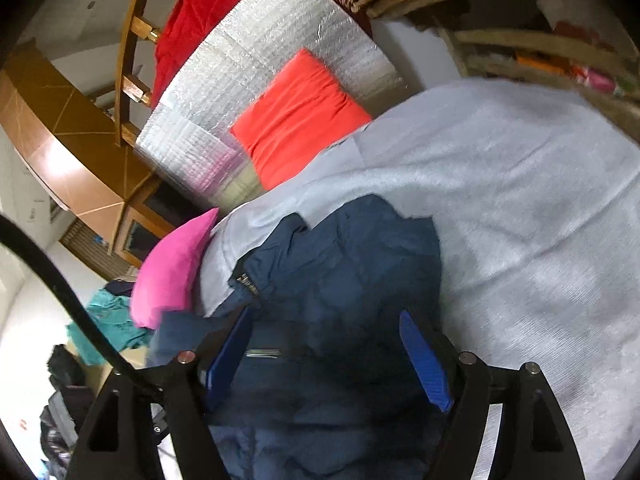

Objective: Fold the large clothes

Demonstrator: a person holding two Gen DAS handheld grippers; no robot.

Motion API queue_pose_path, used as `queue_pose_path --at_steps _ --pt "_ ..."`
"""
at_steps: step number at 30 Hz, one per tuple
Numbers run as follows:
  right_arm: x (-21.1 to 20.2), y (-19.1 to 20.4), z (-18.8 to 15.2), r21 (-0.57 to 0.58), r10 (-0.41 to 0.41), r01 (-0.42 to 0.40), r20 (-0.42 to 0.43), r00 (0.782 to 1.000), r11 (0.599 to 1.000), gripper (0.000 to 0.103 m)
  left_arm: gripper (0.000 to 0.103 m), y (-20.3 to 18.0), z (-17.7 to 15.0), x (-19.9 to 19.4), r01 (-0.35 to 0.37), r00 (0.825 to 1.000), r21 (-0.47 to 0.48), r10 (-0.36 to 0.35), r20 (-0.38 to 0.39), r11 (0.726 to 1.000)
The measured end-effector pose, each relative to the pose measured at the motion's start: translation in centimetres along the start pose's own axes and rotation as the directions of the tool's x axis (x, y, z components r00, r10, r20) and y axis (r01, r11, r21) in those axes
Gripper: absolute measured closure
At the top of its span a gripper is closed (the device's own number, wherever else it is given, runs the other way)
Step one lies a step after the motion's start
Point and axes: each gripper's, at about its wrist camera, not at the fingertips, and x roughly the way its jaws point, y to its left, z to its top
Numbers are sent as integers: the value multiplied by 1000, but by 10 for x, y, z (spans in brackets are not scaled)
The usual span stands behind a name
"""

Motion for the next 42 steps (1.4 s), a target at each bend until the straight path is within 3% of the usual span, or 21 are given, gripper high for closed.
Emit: queue_pose_path --at_steps 2,5,9,13,16,19,22,24,26,28,31,35,38,42 --pt "6 -2 -3 37 55 -53 -37 998 998 24 28 9 6 -17 56 997 -26 -55 48 998" --pt "18 -2 -11 86 122 -114 -92 988 990 24 26 28 11 -31 126 989 -78 -119 83 989" --pt "42 4 -26 151 209 -183 -183 961 971 24 25 55 9 -45 -40 990 -141 58 129 989" --pt "70 9 -41 178 228 -188 -246 942 966 24 25 92 8 -52 -193 968 -243 224 109 951" --pt "92 12 -48 203 229 -177 -278 933 963 24 25 108 5 -49 -319 936 -266 347 63 910" --pt "115 14 -57 191 186 -131 -306 934 973 24 25 124 -2 -41 -467 882 -210 470 -38 859" --pt "125 27 -64 145 158 -120 -287 945 982 24 25 137 -11 -28 -516 856 -180 499 -132 837" --pt "130 41 -70 113 172 -144 -295 940 983 31 25 143 -20 -21 -506 860 -178 477 -182 844" --pt "129 52 -75 55 140 -129 -278 950 990 58 25 144 -21 -17 -499 862 -178 464 -206 848" --pt "123 65 -74 -27 89 -98 -239 967 995 75 25 142 -22 -16 -498 861 -175 460 -215 850" --pt "98 78 -64 -150 5 -19 -92 996 989 80 25 137 -23 -19 -492 865 -175 458 -203 852" --pt "69 72 -45 -169 -53 64 69 996 984 82 25 132 -18 -32 -483 874 -190 460 -155 855" --pt "71 45 -30 -102 -152 159 76 985 982 82 25 127 -18 -36 -499 866 -183 480 -139 847" --pt "80 12 -21 17 -231 231 -1 973 973 79 25 128 -19 -35 -525 850 -162 508 -138 836"
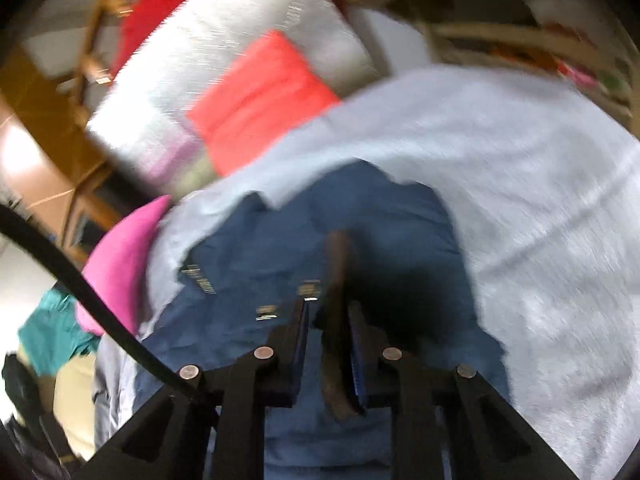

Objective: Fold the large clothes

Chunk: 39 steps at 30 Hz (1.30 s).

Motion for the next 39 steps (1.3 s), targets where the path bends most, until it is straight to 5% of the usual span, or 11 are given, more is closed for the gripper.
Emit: queue_pose_path --at_steps 3,5,6,10,15,20,24,31,35,39 --pt "-7 -5 5 47 9 -9 -6 1000 999 72 25 0 2 3 -28 1000 11 28 7 1000" --pt "-20 3 5 9 40 -41 56 998 999 39 25 -1 3 1 -34 999 11 34 19 999" --pt "-24 11 2 -20 53 -52 80 995 998 37 25 -3 3 0 -34 999 12 34 31 999" --pt "-38 58 -13 -242 170 -135 131 977 961 37 25 -14 10 2 -25 996 57 21 84 998" --pt "-12 99 -48 -406 263 -263 -57 963 875 54 25 -40 8 12 -49 995 161 34 94 986" --pt "54 98 -67 -403 80 -179 -251 965 898 63 19 -47 0 45 -110 993 233 119 -22 966" --pt "47 91 -59 -331 115 -203 -265 957 922 65 19 -39 5 40 -67 996 197 75 -37 978" --pt "10 77 -27 -294 243 -277 -146 959 915 66 19 -36 22 10 -4 997 192 -11 80 981" --pt "49 74 -34 -221 242 -322 -323 915 921 63 19 -36 29 35 -65 997 203 57 44 977" --pt "57 73 -41 -241 208 -311 -372 905 919 64 19 -39 26 49 -91 996 220 91 9 971"
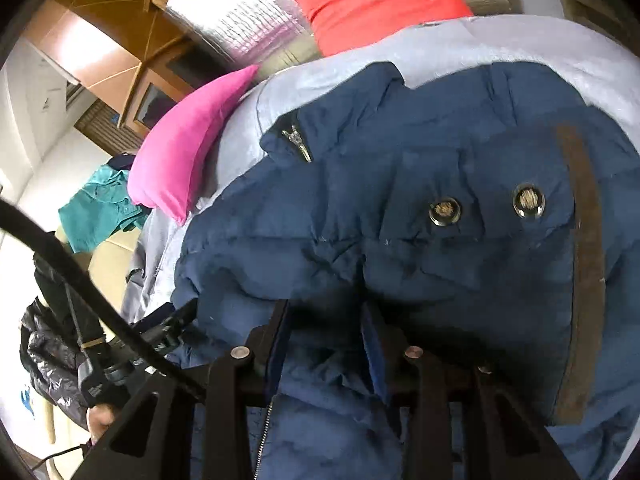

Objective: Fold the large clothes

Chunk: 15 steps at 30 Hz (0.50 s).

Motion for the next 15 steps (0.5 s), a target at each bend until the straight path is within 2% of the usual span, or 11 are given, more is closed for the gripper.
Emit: queue_pose_path --at_steps 1,3,5,7,11,15 --pt "-5 -1 4 11 17 -17 6 1000 1000 64 19 -2 1 0 -11 1000 16 11 1 1000" --pt "-25 -10 9 30 45 -48 75 996 998 64 19 -5 2 -1 -16 1000 27 16 10 999" --pt "-49 -24 19 67 47 -59 168 985 996 63 19 -3 6 1 -6 1000 13 6 15 1000" --pt "-60 -40 29 123 49 -77 214 976 989 62 19 2 9 -1 9 1000 -15 -9 24 1000" --pt "-55 -53 42 188 106 -150 225 968 971 62 19 -1 9 -5 -15 999 -8 16 39 1000" --pt "-28 -34 39 162 147 -173 163 976 971 62 19 -4 4 0 -70 997 61 67 44 996"
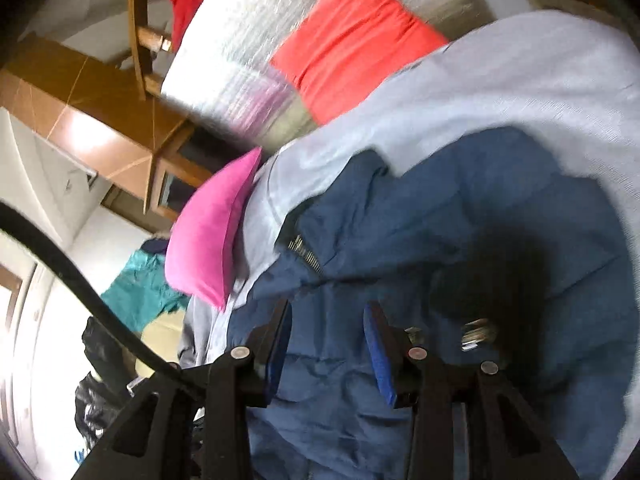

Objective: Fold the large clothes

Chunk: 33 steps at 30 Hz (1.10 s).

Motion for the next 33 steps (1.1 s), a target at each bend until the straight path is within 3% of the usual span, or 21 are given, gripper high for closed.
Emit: queue_pose_path --at_steps 2,4,7,9,13,16,19,22,24,26,33 --pt "23 4 -7 -21 -28 27 -51 998 999 62 16 -2 -4 4 -10 1000 32 11 -14 999" --pt "44 10 -21 -69 -110 103 -108 988 992 61 15 -4 -7 7 -21 1000 55 22 -16 998" --pt "41 19 -28 -111 -152 141 -104 983 984 61 15 -1 -6 2 -16 1000 48 17 -25 999" --pt "25 23 -27 -99 -141 131 -94 986 986 61 15 3 -4 -6 -13 1000 32 13 -9 999" --pt "-19 20 -23 -78 -146 146 5 989 986 56 15 17 -2 -25 -16 998 -11 16 54 1000" --pt "-52 8 -23 -32 -119 120 51 992 992 55 15 26 -3 -27 0 999 -36 2 53 999" --pt "-59 4 -25 -31 -134 135 18 991 990 55 15 27 -6 -17 -8 1000 -19 9 10 1000" --pt "-47 -2 -32 -67 -213 209 -57 975 976 55 15 18 -11 -1 -63 997 40 64 -48 997" --pt "-37 -15 -38 -66 -279 272 -122 953 960 60 15 16 -14 2 -72 996 50 75 -56 996" --pt "-36 -26 -38 -46 -285 281 -138 949 959 68 15 16 -12 -2 -75 996 39 77 -48 996" --pt "-87 -43 -13 54 -238 238 -7 971 970 60 15 31 -3 -17 -35 999 -36 36 27 999"
